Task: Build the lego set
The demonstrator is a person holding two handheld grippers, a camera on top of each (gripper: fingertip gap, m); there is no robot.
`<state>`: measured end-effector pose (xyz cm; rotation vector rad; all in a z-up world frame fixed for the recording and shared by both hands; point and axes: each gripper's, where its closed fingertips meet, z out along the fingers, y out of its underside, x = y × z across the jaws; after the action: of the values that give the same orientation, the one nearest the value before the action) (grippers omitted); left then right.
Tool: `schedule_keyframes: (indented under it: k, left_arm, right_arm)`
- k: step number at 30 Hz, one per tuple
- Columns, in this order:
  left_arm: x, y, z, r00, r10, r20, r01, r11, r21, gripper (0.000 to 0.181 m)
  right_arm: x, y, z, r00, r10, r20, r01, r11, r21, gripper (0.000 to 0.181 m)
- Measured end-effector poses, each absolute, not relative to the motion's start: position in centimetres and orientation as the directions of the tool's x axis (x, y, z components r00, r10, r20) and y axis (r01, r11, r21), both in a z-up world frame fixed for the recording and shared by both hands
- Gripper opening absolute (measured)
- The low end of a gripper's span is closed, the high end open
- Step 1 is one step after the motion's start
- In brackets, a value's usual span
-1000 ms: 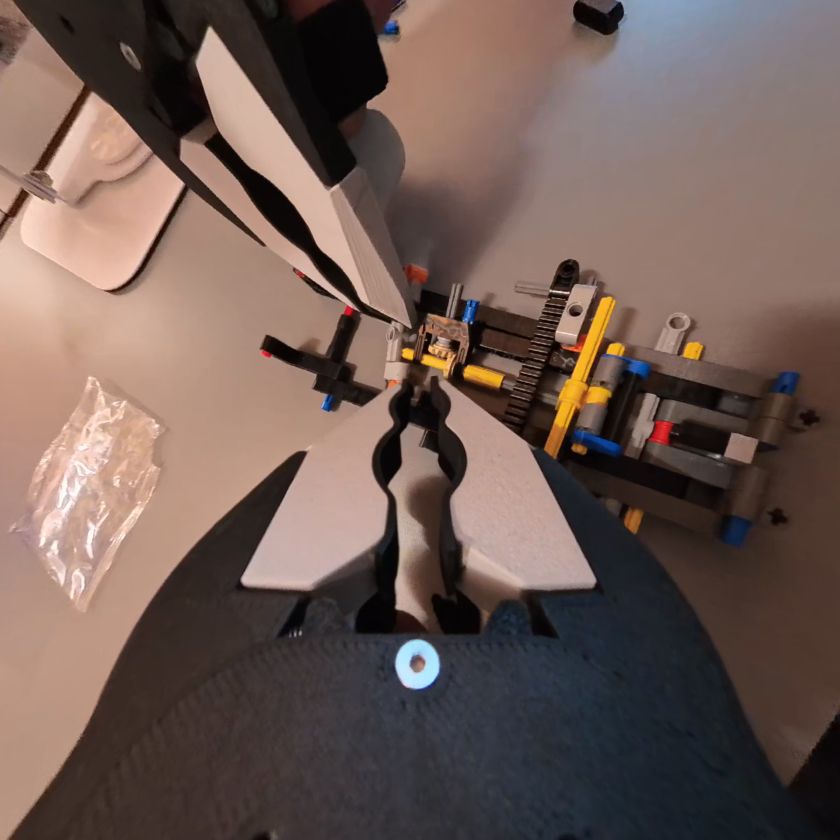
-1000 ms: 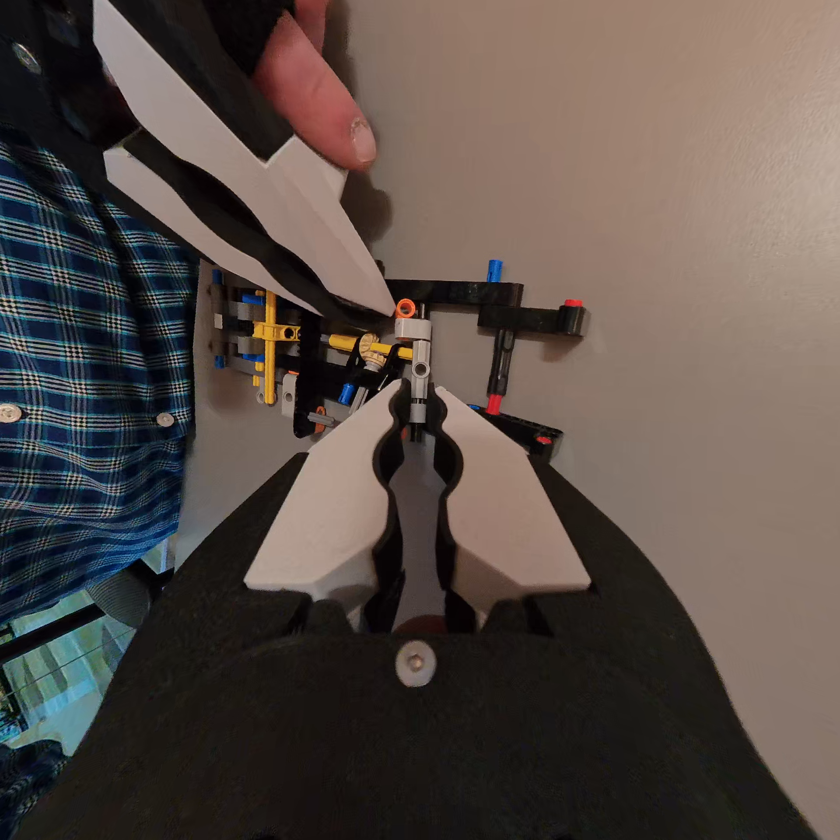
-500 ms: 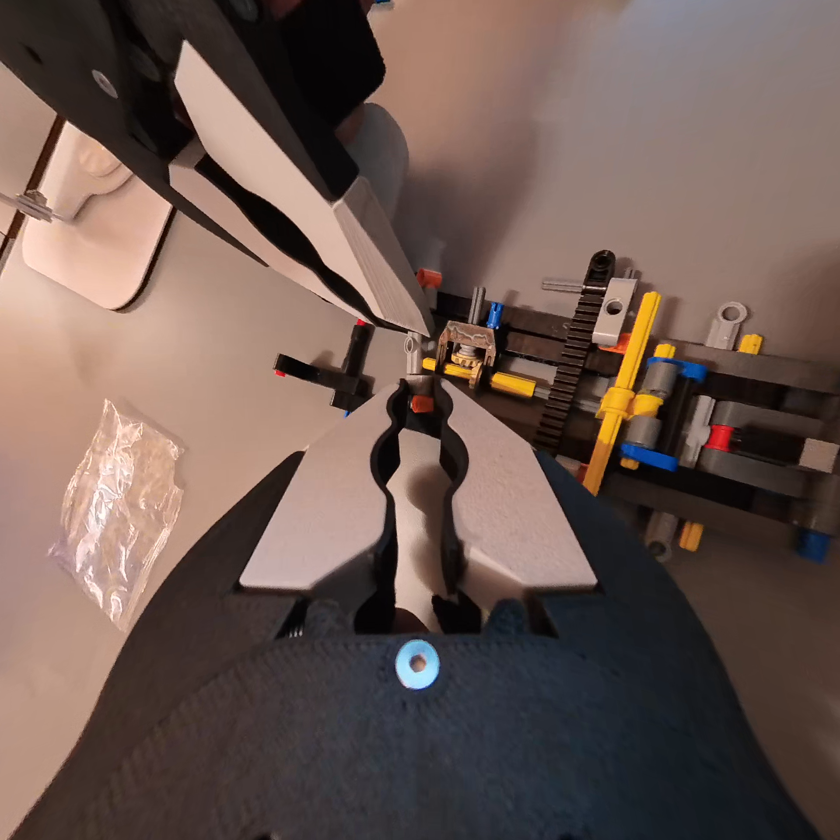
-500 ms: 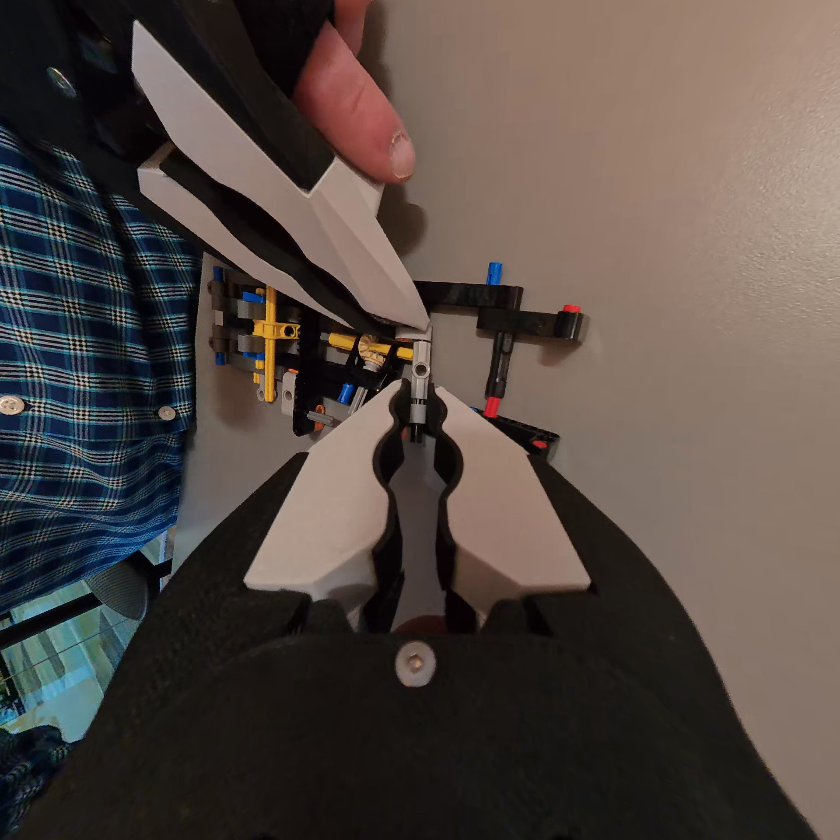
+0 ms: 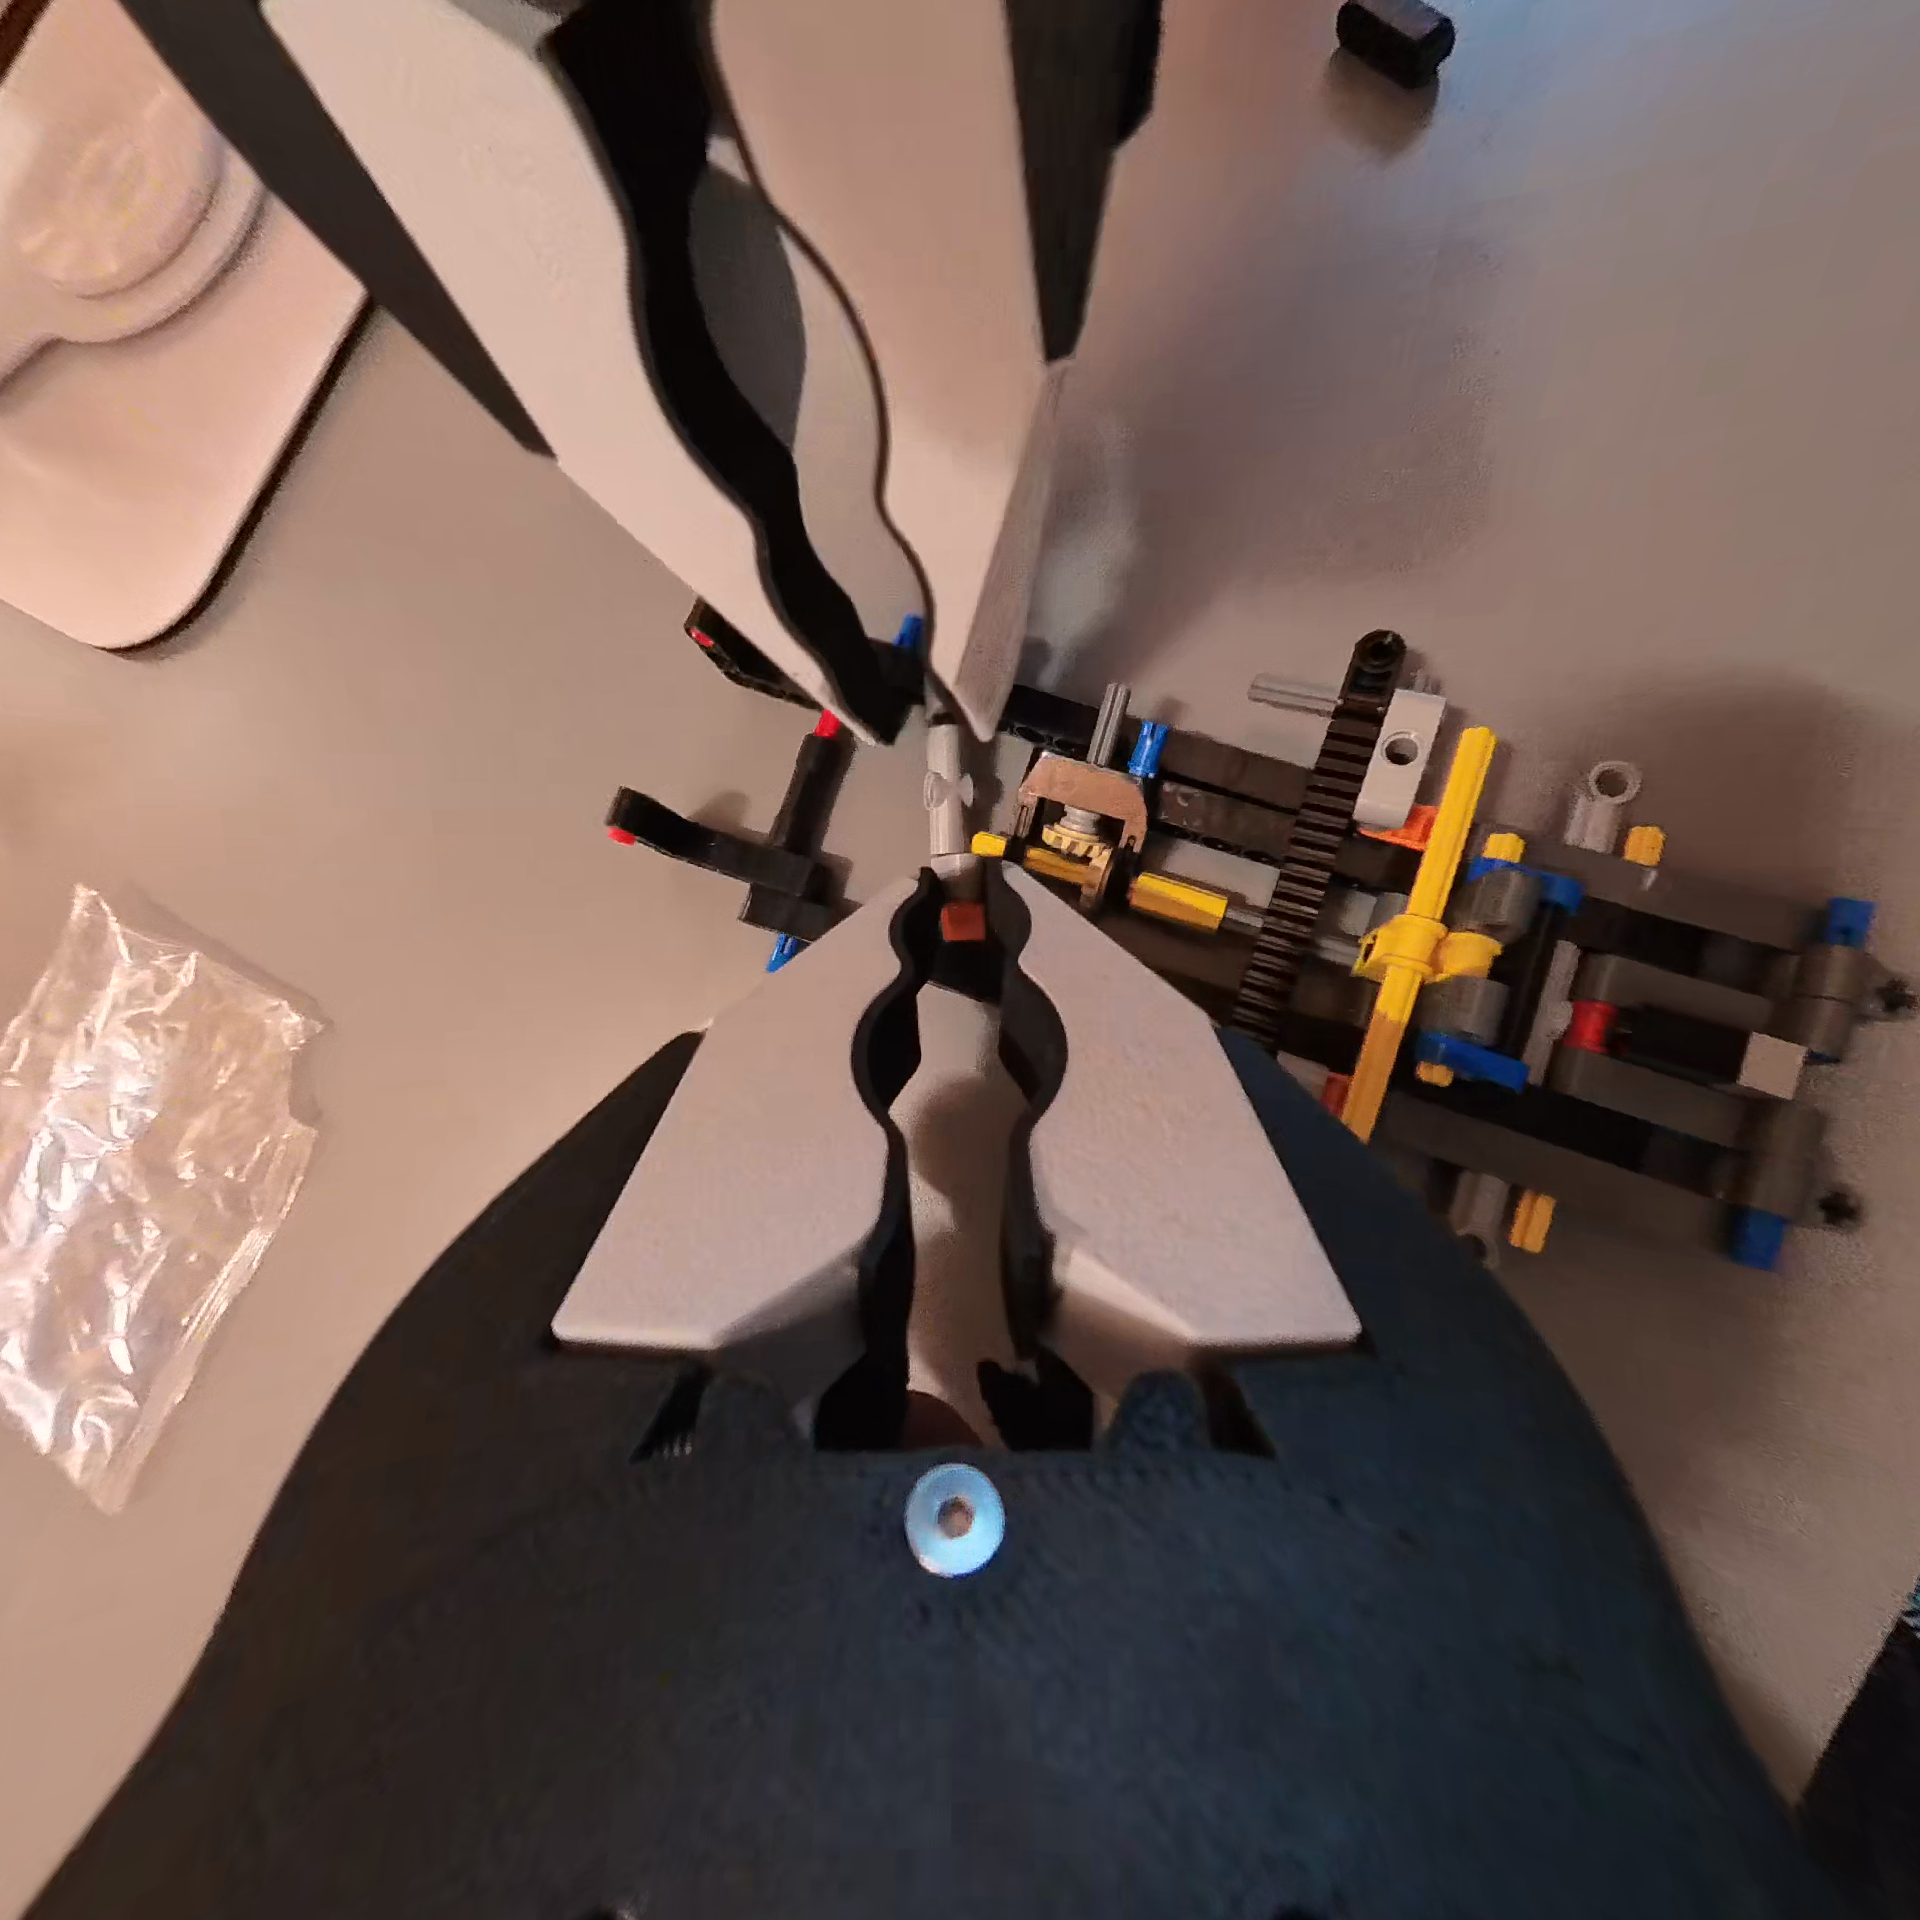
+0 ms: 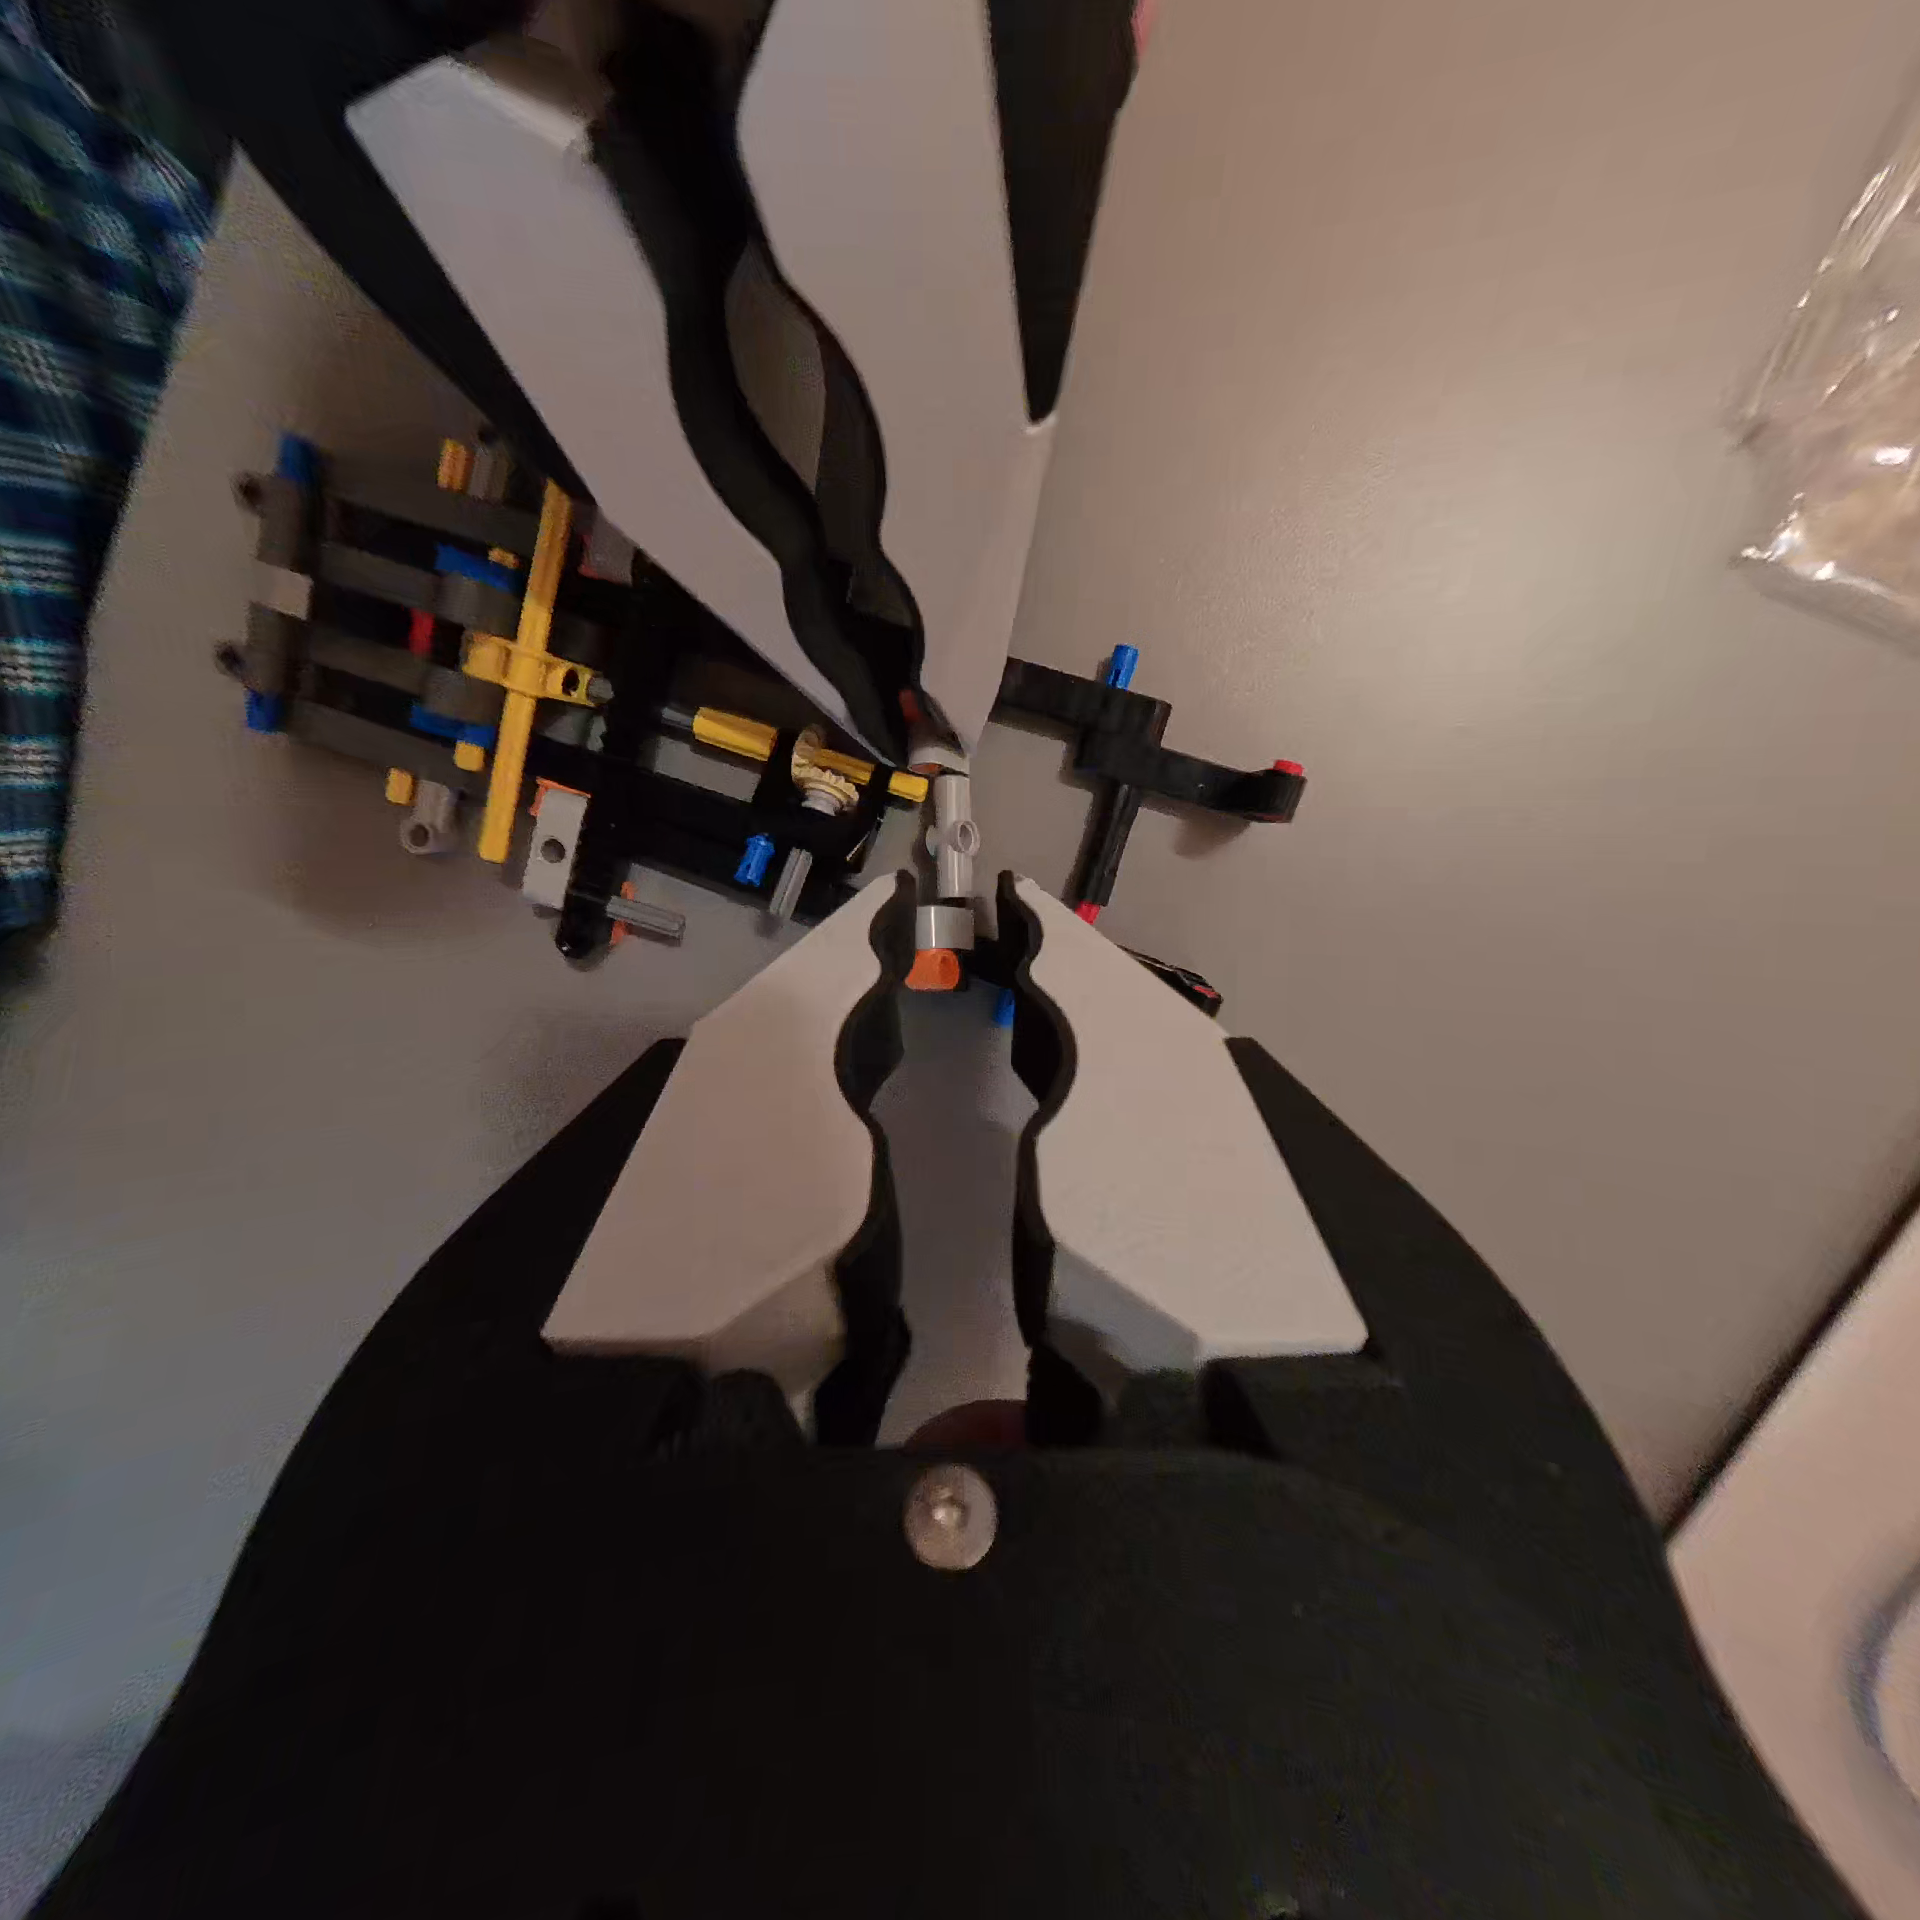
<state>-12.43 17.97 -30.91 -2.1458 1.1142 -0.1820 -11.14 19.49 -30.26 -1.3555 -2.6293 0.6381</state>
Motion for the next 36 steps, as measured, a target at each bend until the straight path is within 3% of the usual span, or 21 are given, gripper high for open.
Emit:
schedule_keyframes:
  k: [5, 7, 12, 17, 21, 36]
  left_arm:
    - [-12.5, 17.9, -30.9, 0.642, -0.761, -0.090, -0.608, -0.435, -0.665, 0.006]
    - [-12.5, 17.9, -30.9, 0.644, -0.762, -0.071, -0.599, -0.444, -0.667, 0.006]
    - [-12.5, 17.9, -30.9, 0.644, -0.764, -0.042, -0.583, -0.454, -0.674, 0.005]
    - [-12.7, 17.8, -30.6, 0.661, -0.749, -0.040, -0.562, -0.458, -0.689, 0.006]
    - [-13.7, 17.0, -30.1, 0.697, -0.715, -0.051, -0.541, -0.478, -0.692, 0.019]
    - [-13.9, 15.4, -30.6, 0.750, -0.661, 0.018, -0.469, -0.551, -0.690, 0.025]
  right_arm:
    - [-10.8, 20.0, -30.9, -0.655, 0.751, 0.076, 0.698, 0.641, -0.319, 0.012]
    - [-11.3, 19.3, -30.5, -0.663, 0.741, 0.107, 0.671, 0.651, -0.354, 0.012]
    - [-11.4, 19.6, -31.2, -0.672, 0.720, 0.170, 0.654, 0.686, -0.320, 0.004]
    - [-11.3, 19.2, -31.2, -0.647, 0.755, 0.110, 0.680, 0.636, -0.364, 0.004]
    - [-11.3, 19.1, -31.2, -0.630, 0.775, 0.053, 0.702, 0.597, -0.390, 0.004]
    - [-11.7, 18.5, -31.2, -0.586, 0.793, -0.165, 0.773, 0.486, -0.408, 0.004]
